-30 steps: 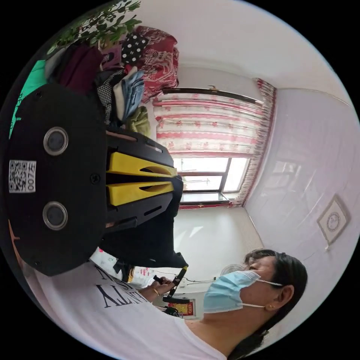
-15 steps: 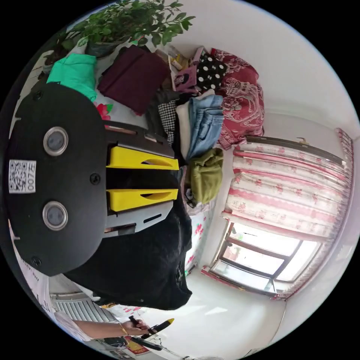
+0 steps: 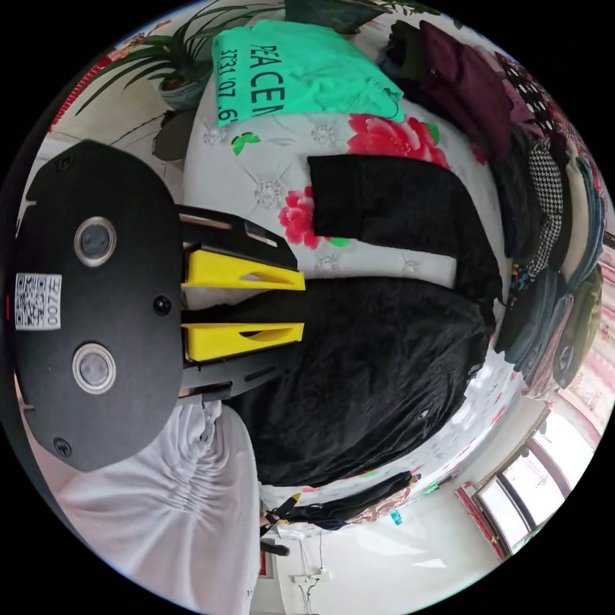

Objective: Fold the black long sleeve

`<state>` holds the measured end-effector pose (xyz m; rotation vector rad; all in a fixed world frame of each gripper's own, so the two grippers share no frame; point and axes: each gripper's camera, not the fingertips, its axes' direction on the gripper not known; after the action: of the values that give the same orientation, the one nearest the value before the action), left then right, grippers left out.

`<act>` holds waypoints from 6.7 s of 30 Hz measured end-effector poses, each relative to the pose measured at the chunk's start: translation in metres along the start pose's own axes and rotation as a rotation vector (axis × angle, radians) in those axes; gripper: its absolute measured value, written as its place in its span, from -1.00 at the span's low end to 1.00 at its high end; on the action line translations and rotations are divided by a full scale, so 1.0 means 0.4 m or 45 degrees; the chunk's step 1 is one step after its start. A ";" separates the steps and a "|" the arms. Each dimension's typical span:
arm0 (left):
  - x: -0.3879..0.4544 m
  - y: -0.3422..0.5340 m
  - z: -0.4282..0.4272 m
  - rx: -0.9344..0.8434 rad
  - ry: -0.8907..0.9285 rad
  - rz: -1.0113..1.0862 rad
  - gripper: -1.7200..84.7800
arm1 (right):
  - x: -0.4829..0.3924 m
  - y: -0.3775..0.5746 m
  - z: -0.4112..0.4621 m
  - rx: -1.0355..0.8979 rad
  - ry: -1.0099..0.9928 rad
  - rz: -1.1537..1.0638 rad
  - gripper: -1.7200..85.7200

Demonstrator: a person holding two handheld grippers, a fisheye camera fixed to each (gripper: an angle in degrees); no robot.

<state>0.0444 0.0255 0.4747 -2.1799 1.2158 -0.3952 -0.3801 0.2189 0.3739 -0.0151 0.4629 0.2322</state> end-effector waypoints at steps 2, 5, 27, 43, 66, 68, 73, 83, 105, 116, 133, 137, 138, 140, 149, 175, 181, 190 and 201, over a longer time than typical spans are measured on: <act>0.013 -0.029 0.029 -0.051 -0.012 0.029 -0.76 | 0.006 -0.049 0.092 -0.088 -0.002 -0.017 -0.77; 0.011 -0.067 0.056 -0.093 -0.029 0.003 -0.77 | -0.011 -0.100 0.203 -0.185 -0.035 -0.016 -0.80; -0.069 0.013 0.022 0.045 -0.048 -0.153 -0.78 | 0.106 -0.294 -0.178 0.346 0.104 -0.095 -0.77; 0.012 0.073 0.138 -0.044 -0.230 0.040 -0.75 | -0.475 0.456 0.139 -0.168 -0.257 -0.766 -0.75; 0.015 0.120 0.143 -0.069 -0.142 0.095 -0.82 | -0.713 0.736 -0.008 -0.157 -0.202 -1.095 -0.75; 0.018 0.082 0.134 -0.050 -0.077 0.107 -0.85 | -0.739 0.678 -0.002 -0.170 -0.062 -1.088 -0.80; 0.029 -0.012 0.042 0.152 -0.009 0.120 -0.84 | -0.707 0.437 -0.099 -0.042 -0.210 -0.879 -0.84; -0.055 0.028 -0.025 0.291 0.001 -0.035 -0.81 | -0.495 0.310 -0.206 0.133 -0.289 -0.597 -0.77; -0.005 0.004 -0.013 0.151 0.096 0.034 -0.98 | -0.383 0.147 -0.297 0.158 -0.161 -0.597 -0.96; -0.010 0.094 -0.129 0.234 0.126 0.021 -0.93 | -0.280 0.136 -0.389 0.024 -0.226 -0.728 -0.97; 0.074 0.167 0.076 0.002 -0.109 0.151 -0.73 | -0.206 0.051 -0.198 -0.064 -0.295 -0.549 -0.97; 0.105 0.104 0.105 0.011 -0.186 0.263 -0.74 | -0.223 0.023 -0.175 -0.070 -0.306 -0.556 -0.97; 0.115 0.083 0.111 0.012 -0.208 0.300 -0.76 | -0.225 0.018 -0.173 -0.069 -0.310 -0.555 -0.97; 0.139 0.052 0.114 -0.023 -0.213 0.361 -0.85 | -0.236 0.005 -0.166 -0.066 -0.313 -0.564 -0.97; 0.013 0.070 -0.230 0.233 0.270 0.147 -0.97 | -0.227 -0.061 -0.356 0.109 -0.311 -0.607 -0.97; -0.128 -0.452 -0.788 0.601 0.594 0.144 -0.98 | -0.498 -0.455 -0.711 0.415 -0.202 -0.615 -0.97; -0.021 -0.323 -1.026 0.872 0.540 0.453 -0.98 | -0.536 -0.241 -1.065 0.914 -0.129 -0.709 -0.97; -0.154 -0.098 -0.525 0.239 0.560 0.066 -0.98 | -0.404 0.184 -0.589 0.186 -0.126 -0.546 -0.97; -0.216 -0.013 -0.293 -0.144 0.497 -0.202 -0.97 | -0.419 0.388 -0.200 -0.370 -0.118 -0.573 -0.97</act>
<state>-0.0598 0.0583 0.5714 -2.3776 1.2933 -0.8707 -0.5959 0.3282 0.3827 -0.3874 0.3197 -0.1434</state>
